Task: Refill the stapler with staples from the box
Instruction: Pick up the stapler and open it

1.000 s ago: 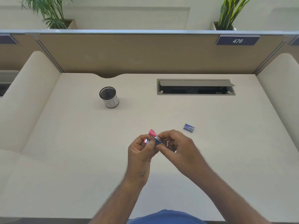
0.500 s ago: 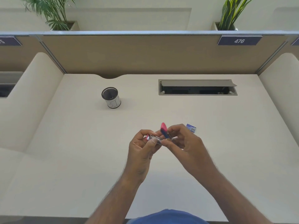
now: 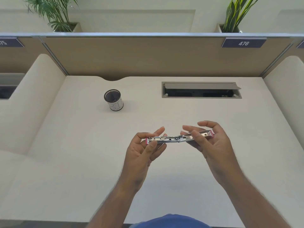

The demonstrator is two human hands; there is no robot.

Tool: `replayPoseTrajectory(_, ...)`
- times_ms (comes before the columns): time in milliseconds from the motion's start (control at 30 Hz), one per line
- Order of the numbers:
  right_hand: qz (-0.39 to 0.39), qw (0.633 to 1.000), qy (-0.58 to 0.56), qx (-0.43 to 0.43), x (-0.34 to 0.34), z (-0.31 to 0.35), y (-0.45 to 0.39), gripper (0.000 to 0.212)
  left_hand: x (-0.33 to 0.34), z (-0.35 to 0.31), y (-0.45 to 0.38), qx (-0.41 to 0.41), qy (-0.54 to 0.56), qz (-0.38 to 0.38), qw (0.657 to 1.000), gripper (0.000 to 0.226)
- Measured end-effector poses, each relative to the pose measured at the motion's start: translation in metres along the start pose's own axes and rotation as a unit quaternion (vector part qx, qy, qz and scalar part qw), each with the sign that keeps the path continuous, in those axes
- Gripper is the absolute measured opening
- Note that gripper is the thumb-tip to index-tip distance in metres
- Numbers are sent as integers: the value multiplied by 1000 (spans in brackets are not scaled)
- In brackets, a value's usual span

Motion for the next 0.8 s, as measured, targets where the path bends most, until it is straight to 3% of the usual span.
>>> replayPoseTrajectory(100,-33,994,106,17,-13,-2,-5,30,2,-5,0,6,-2,7,1000,24)
replayPoseTrajectory(200,-5,969,247,5,-14,-1,-12,20,3,-8,0,11,-22,8,1000,24)
replayPoseTrajectory(367,43,892,430,-132,11,24,-18,17,3,-12,1,20,-50,2,999,26)
replayPoseTrajectory(467,114,892,423,-112,33,19,-20,22,3,-12,1,15,-66,0,998,26)
replayPoseTrajectory(600,179,897,403,-31,53,-2,-15,38,4,-7,0,13,-110,5,994,6)
replayPoseTrajectory(800,207,901,379,49,63,-15,-15,47,9,-11,3,14,-134,8,991,11)
Point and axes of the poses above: each hand's wrist, its own y-axis away from the middle knuckle, its own x-axis out of the palm, z = x × y, the point moved 9 cm from there along -y, towards the middle knuckle, and after that the axes turned 4 degrees about -x, right-handed, at the moved point
